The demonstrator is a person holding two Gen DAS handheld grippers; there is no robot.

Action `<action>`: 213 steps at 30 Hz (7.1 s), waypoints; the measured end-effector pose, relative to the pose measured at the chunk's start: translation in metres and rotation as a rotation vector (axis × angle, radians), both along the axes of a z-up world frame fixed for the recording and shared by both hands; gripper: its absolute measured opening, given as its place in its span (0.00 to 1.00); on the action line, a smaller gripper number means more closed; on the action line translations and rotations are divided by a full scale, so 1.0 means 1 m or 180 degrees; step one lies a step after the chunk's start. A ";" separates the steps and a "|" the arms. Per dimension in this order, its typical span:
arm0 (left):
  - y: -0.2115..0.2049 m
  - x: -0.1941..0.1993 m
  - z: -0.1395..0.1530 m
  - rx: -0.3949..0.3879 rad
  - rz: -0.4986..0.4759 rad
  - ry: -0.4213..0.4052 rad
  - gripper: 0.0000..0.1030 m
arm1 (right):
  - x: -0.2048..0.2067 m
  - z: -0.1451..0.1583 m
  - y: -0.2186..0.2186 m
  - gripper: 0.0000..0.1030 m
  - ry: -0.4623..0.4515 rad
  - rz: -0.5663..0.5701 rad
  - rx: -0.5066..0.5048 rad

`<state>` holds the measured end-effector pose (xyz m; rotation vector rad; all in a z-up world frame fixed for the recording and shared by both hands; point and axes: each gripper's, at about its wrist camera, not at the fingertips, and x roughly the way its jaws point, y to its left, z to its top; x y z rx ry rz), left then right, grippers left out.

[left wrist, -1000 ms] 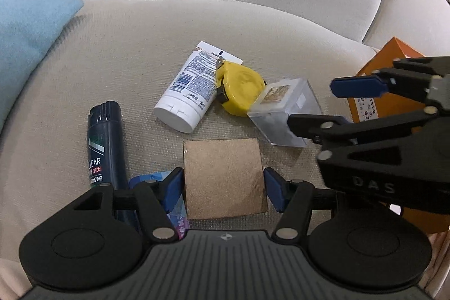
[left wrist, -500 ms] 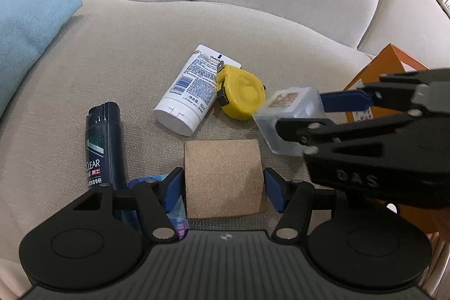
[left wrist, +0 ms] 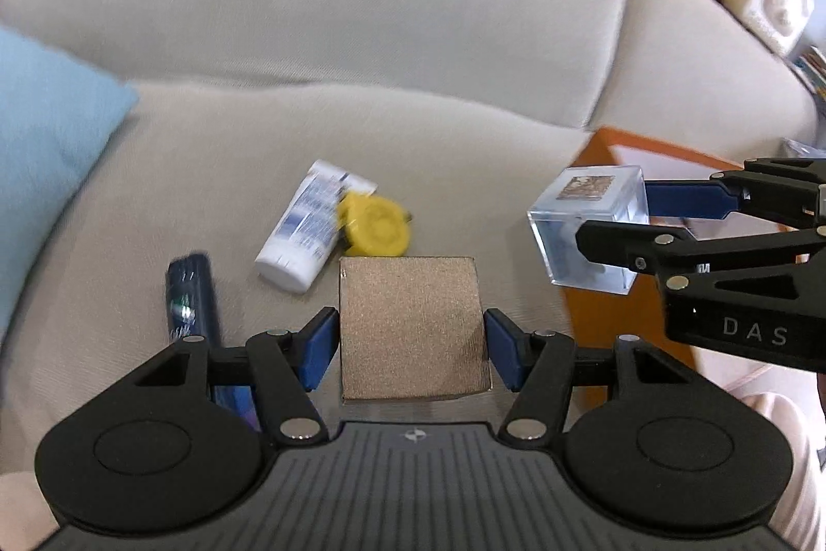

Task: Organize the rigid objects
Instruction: 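Carry the cardboard box and clear cube box over the orange box, then release the cardboard box into the box with left tool while right tool lowers cube, then place the clear cube box beside the cardboard box and open right tool, then withdraw both tools from the orange box toward the remaining sofa items, then grasp the CLEAR shampoo bottle with left tool while right tool grasps card pack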

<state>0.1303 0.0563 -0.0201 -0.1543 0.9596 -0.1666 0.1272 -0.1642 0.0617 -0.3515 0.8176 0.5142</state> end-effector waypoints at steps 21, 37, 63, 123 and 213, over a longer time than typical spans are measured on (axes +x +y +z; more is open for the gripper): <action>-0.189 0.008 0.054 0.0342 -0.1885 -0.0480 0.68 | -0.040 0.024 -0.211 0.49 -0.0045 -0.1040 0.0123; -0.299 0.071 -0.001 0.1089 -0.3380 -0.0677 0.68 | 0.022 -0.022 -0.269 0.49 0.0241 -0.0757 -0.0189; -0.325 0.082 -0.046 0.1415 -0.3641 -0.0673 0.85 | 0.057 -0.066 -0.277 0.49 0.0525 -0.0737 -0.0436; -0.234 0.073 -0.026 0.0117 -0.1819 0.0352 0.27 | 0.060 -0.129 -0.216 0.49 -0.0029 0.1268 -0.2591; 0.105 -0.021 -0.067 -0.0299 0.1025 0.0747 0.55 | -0.030 -0.107 0.076 0.37 0.0992 -0.0305 0.0675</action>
